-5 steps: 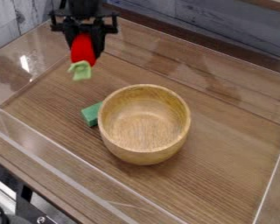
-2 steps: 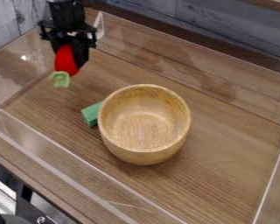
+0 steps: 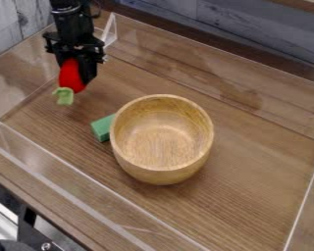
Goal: Move the red object to the left side of the table
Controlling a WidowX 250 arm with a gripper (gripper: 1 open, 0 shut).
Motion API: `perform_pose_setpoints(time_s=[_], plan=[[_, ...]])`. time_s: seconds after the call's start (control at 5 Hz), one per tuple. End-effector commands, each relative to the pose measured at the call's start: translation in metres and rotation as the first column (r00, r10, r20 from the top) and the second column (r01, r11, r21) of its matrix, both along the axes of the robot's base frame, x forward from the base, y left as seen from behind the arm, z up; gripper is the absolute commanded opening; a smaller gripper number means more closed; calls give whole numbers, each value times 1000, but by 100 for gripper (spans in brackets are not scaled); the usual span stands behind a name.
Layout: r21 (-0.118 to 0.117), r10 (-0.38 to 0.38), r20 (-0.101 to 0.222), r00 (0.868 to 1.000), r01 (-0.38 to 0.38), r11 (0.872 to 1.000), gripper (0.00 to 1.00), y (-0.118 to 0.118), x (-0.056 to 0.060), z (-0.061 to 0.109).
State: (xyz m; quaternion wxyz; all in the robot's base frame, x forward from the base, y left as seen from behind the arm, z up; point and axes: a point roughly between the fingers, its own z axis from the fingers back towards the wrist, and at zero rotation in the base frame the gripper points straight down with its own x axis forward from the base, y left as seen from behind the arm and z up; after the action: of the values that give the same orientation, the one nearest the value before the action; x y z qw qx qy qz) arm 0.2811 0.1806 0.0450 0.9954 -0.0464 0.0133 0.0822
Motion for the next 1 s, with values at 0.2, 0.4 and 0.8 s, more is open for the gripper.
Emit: perform_pose_setpoints(time_s=[0.2, 0.4, 0.8], plan=[[17, 47, 48, 998, -48, 999, 0, 31, 2, 17], [10, 25, 45, 999, -25, 1000, 0, 34, 6, 7], [-5, 39, 53, 998, -39, 999, 0, 36, 19, -7]])
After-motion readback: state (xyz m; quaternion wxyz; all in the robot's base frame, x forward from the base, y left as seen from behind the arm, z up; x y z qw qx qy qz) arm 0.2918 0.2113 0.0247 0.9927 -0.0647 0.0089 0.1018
